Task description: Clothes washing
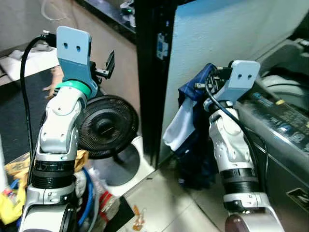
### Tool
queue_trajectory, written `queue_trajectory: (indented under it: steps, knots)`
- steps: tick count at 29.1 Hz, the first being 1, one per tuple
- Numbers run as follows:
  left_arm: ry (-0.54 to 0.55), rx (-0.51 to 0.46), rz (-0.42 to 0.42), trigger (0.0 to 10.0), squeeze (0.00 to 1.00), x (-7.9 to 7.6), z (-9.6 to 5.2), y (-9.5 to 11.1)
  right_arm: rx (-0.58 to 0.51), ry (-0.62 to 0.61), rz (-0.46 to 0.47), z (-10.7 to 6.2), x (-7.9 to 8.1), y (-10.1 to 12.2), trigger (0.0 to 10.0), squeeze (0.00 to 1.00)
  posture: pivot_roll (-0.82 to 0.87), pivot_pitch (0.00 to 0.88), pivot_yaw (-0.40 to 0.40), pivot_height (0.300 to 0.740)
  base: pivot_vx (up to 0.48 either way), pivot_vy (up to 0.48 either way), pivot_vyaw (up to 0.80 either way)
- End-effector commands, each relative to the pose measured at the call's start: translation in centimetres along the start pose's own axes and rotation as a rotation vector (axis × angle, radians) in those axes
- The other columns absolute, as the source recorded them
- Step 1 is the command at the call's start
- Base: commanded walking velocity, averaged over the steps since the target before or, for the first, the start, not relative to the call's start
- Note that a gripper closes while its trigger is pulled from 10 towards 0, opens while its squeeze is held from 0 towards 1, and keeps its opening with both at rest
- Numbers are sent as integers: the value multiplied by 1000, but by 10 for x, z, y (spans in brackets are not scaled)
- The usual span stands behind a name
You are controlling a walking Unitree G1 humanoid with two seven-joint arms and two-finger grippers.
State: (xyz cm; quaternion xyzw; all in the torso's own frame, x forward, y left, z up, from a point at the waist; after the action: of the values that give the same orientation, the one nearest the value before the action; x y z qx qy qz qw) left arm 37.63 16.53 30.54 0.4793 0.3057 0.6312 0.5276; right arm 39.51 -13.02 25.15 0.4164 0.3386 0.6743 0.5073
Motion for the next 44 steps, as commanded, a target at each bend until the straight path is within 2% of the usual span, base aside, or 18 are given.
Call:
queue_trajectory:
  steps: [1,17,25,27,29,31,35,37,39,44]
  knots:
    - [-8,10,1,10000,0,-1,-1,-4,-21,3,3,1,2,4,10000,0,72,0,75,740,0,0,-800]
    - [-14,12,0,10000,0,-2,0,-4,-24,-8,8,3,1,5,10000,0,73,0,78,740,0,0,-800]
    - [-16,12,0,10000,0,-2,0,-5,-54,-11,23,4,1,13,10000,0,75,0,80,740,0,0,-800]
    - [-18,15,-1,10000,0,-3,0,-5,-129,20,51,7,9,32,10000,0,76,0,81,740,0,0,-800]
    - [-18,16,-2,10000,0,-3,0,-6,-152,33,58,8,12,39,10000,0,76,0,81,740,0,0,-800]
    - [-24,17,-7,10000,0,-5,-1,-6,-223,83,77,12,25,60,10000,0,76,0,81,740,0,0,-800]
    - [-27,17,-7,10000,0,-7,-1,-6,-246,101,83,13,29,68,10000,0,76,0,81,740,0,0,-800]
    - [-29,7,-14,10000,0,-9,-1,-4,-311,146,112,16,42,89,10000,0,81,0,75,740,0,0,-800]
    - [-28,1,-17,10000,0,-10,-2,-2,-346,172,131,16,48,100,10000,0,84,0,72,740,0,0,-800]
    - [-20,-5,-15,10000,0,-10,-2,-1,-362,196,145,16,54,105,10000,0,84,0,68,740,0,0,-800]
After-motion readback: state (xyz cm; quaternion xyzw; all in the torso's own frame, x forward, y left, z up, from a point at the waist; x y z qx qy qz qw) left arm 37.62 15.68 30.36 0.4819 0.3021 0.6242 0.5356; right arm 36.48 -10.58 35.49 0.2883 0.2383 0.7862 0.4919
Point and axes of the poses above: a point about 5 cm out from each wrist's last joint towards the gripper, its own z axis pointing out of the wrist towards the gripper, its own y axis along the axis of the wrist's last joint, x = y × z, the point moved 4 cm from there along z, pointing out of the wrist towards the gripper, and after that the axes turned 6 degrees about z, right-handed, at the moved point
